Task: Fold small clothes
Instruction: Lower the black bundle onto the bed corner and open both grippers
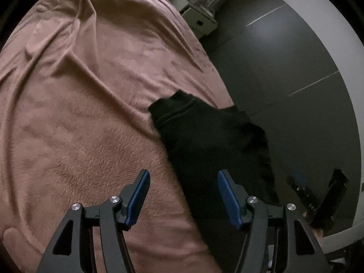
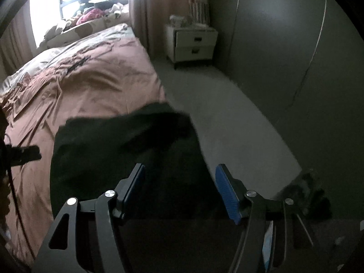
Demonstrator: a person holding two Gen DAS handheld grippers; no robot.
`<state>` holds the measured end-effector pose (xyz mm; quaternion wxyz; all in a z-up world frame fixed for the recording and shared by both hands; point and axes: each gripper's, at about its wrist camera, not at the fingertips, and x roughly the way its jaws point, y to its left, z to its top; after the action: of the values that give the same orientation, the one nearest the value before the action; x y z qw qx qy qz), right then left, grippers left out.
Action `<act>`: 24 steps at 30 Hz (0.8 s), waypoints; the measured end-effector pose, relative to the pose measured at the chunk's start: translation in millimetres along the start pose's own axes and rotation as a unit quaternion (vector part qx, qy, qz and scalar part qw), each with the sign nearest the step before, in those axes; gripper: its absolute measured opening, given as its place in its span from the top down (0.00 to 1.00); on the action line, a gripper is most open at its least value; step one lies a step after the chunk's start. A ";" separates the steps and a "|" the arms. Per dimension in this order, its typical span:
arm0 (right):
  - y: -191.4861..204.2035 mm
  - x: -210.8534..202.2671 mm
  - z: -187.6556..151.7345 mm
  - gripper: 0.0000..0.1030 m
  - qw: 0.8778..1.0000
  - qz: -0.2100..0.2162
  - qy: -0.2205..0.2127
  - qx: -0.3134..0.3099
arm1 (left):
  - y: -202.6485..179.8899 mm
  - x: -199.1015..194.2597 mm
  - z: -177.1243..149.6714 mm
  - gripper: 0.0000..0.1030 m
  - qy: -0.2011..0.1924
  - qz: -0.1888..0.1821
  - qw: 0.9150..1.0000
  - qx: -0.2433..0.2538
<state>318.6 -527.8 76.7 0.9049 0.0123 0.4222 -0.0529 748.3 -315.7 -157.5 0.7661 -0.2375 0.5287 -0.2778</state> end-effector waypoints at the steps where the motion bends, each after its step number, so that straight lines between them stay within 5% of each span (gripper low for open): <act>1: -3.0 -0.4 -6.2 0.40 1.000 0.002 0.003 0.004 | 1.4 3.8 -0.3 0.39 0.005 0.001 1.000 0.002; 9: -58.8 4.0 -38.2 0.49 0.997 0.018 0.031 0.063 | -6.5 37.0 10.4 0.55 0.027 0.004 0.999 0.026; 16: -84.0 -18.3 -71.8 0.51 0.997 -0.015 0.041 0.064 | -15.5 32.7 6.0 0.55 0.015 0.064 0.995 0.079; 24: -95.9 -58.0 -85.3 0.51 0.992 -0.037 0.039 0.110 | -20.0 -1.4 -4.3 0.55 0.011 0.076 0.993 0.091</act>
<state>206.4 -612.4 68.4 0.8781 0.0987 0.4493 -0.1320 740.3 -329.7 -144.9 0.7975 -0.1224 0.5264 -0.2681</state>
